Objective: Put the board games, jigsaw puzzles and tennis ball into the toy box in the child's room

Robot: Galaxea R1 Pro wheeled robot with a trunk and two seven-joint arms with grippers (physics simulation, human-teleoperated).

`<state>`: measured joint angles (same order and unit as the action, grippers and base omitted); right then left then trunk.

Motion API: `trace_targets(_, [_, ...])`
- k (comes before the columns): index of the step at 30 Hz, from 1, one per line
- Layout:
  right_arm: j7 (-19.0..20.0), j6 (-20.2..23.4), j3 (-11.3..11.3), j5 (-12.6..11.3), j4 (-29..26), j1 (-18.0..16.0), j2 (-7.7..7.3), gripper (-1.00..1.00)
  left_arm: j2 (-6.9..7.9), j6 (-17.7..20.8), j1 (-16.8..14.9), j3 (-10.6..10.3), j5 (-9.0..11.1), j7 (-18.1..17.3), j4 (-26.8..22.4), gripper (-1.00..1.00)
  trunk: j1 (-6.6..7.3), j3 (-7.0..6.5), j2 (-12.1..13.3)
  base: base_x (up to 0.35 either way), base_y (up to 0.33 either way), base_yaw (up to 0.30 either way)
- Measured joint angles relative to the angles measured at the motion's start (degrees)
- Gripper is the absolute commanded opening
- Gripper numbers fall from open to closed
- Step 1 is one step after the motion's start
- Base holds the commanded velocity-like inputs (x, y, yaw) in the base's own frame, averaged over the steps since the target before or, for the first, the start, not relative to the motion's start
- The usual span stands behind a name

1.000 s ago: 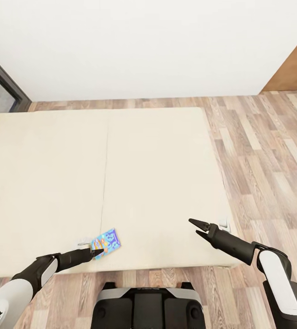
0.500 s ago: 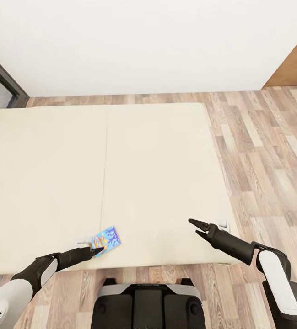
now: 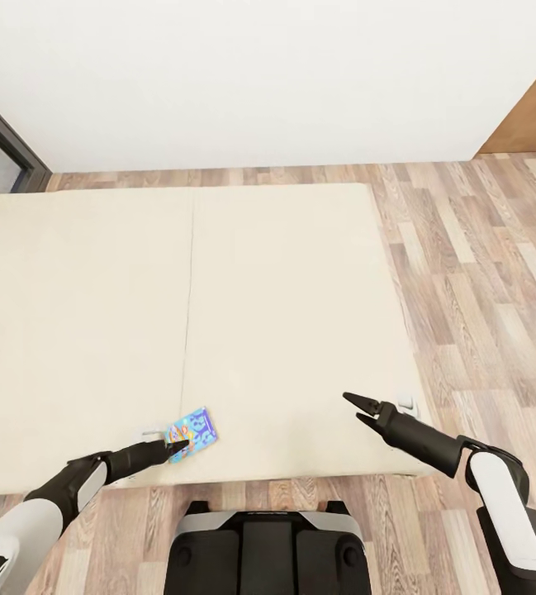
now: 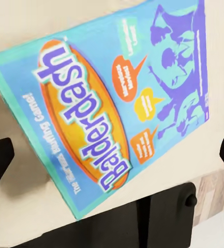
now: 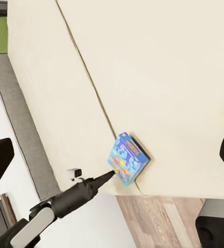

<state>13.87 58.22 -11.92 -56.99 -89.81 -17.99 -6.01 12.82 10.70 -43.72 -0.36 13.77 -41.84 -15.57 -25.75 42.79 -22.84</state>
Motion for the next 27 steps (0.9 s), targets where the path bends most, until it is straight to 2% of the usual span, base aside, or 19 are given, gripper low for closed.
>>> trace_targets(2, [-0.1, -0.1, 0.0, 0.7, 0.6, 0.0, -0.64, 1.00, 0.00, 0.1, -0.3, 0.6, 0.7, 0.0, -0.7, 1.00, 0.00, 0.00, 0.0, 0.000, 0.000, 0.000])
trace_targets(5, [-0.5, -0.5, 0.5, 1.7, 1.6, 0.0, 0.27, 1.00, -0.97, -0.8, -0.5, 0.9, 1.6, 0.9, -0.9, 1.00, 0.00, 0.00, 0.0, 0.000, 0.000, 0.000])
trace_targets(9, [-0.5, -0.5, 0.5, 1.6, 1.8, 0.0, 0.32, 1.00, -1.65, -1.2, -0.5, 0.9, 1.5, 1.2, -0.7, 1.00, 0.00, 0.00, 0.0, 0.000, 0.000, 0.000])
trace_targets(12, [-0.5, -0.6, 0.5, 2.7, 2.4, 0.0, 0.47, 1.00, -1.95, -1.3, -0.5, 1.7, 2.0, 1.4, -0.6, 1.00, 0.00, 0.00, 0.0, 0.000, 0.000, 0.000])
trace_targets(20, [-0.3, -0.6, 0.5, 5.3, 2.9, 0.0, 0.55, 1.00, -1.98, -1.3, -0.5, 4.0, 2.3, 1.4, -0.6, 1.00, 0.00, 0.00, 0.0, 0.000, 0.000, 0.000])
trace_targets(27, [-0.3, -0.6, 0.5, 7.7, 2.9, 0.0, 0.55, 1.00, -1.99, -1.3, -0.5, 4.2, 2.3, 1.4, -0.6, 1.00, 0.00, 0.00, 0.0, 0.000, 0.000, 0.000])
